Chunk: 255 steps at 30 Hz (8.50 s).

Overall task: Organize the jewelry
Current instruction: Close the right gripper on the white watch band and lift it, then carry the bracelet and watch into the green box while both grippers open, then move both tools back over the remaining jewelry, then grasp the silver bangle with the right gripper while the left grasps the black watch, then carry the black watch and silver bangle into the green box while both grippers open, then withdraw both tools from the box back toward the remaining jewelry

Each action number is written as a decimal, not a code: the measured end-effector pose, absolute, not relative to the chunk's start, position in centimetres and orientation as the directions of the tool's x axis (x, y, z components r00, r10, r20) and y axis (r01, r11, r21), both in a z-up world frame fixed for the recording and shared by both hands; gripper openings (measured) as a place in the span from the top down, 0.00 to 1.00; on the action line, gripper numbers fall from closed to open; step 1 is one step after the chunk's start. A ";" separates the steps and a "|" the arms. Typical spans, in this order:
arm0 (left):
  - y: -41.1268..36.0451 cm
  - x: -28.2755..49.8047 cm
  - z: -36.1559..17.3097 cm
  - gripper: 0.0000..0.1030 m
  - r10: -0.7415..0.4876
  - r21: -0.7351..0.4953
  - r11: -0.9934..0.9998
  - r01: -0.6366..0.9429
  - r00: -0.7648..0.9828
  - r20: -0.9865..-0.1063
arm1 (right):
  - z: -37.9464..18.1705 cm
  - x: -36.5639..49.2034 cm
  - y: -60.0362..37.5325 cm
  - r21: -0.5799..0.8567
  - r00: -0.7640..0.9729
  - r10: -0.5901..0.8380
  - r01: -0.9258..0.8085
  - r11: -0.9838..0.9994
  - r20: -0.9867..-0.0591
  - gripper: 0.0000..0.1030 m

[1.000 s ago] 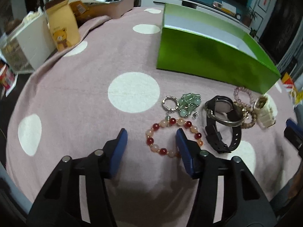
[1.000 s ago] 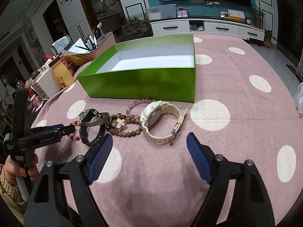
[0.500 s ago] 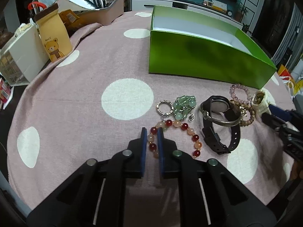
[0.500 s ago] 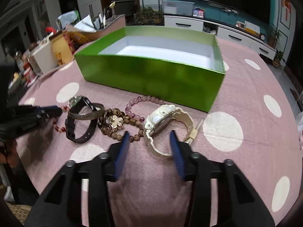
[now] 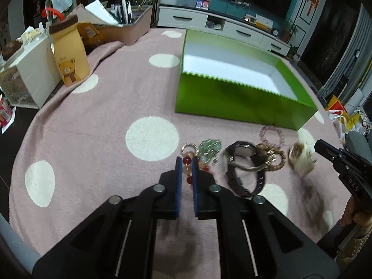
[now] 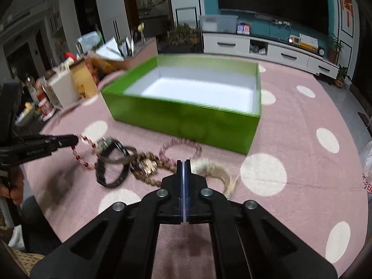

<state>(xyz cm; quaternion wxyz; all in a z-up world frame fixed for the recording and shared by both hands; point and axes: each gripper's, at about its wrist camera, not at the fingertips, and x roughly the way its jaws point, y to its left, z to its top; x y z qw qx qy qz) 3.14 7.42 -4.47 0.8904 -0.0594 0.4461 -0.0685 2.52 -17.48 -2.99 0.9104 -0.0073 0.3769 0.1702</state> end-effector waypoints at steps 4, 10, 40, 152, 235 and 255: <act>6.8 3.1 -2.6 0.93 -0.181 -0.157 0.983 0.093 0.626 -0.759 | -1.3 2.5 -18.2 0.115 0.691 0.319 -0.325 0.939 -0.648 1.00; 6.4 3.3 -1.4 0.93 -0.193 -0.173 0.980 0.095 0.639 -0.744 | -2.9 3.0 -19.4 0.188 0.619 0.360 -0.327 0.926 -0.698 0.89; -0.2 15.9 4.6 0.93 -0.193 -0.098 0.979 0.176 0.680 -0.707 | 0.5 11.1 -18.3 0.055 0.687 0.316 -0.374 0.926 -0.655 0.86; 3.5 4.3 -4.5 0.94 -0.223 -0.192 0.975 0.114 0.535 -0.815 | -1.4 2.7 -19.6 0.436 0.604 0.635 -0.464 0.771 -0.482 0.95; -0.9 18.0 -1.3 0.24 -0.119 -0.024 0.987 0.158 0.627 -0.770 | -0.2 13.2 -20.2 0.316 0.698 0.431 -0.297 0.901 -0.572 0.54; 7.5 8.0 1.0 0.02 -0.265 -0.300 0.952 0.065 0.668 -0.696 | -1.6 3.0 -22.0 0.337 0.660 0.412 -0.246 0.909 -0.628 0.26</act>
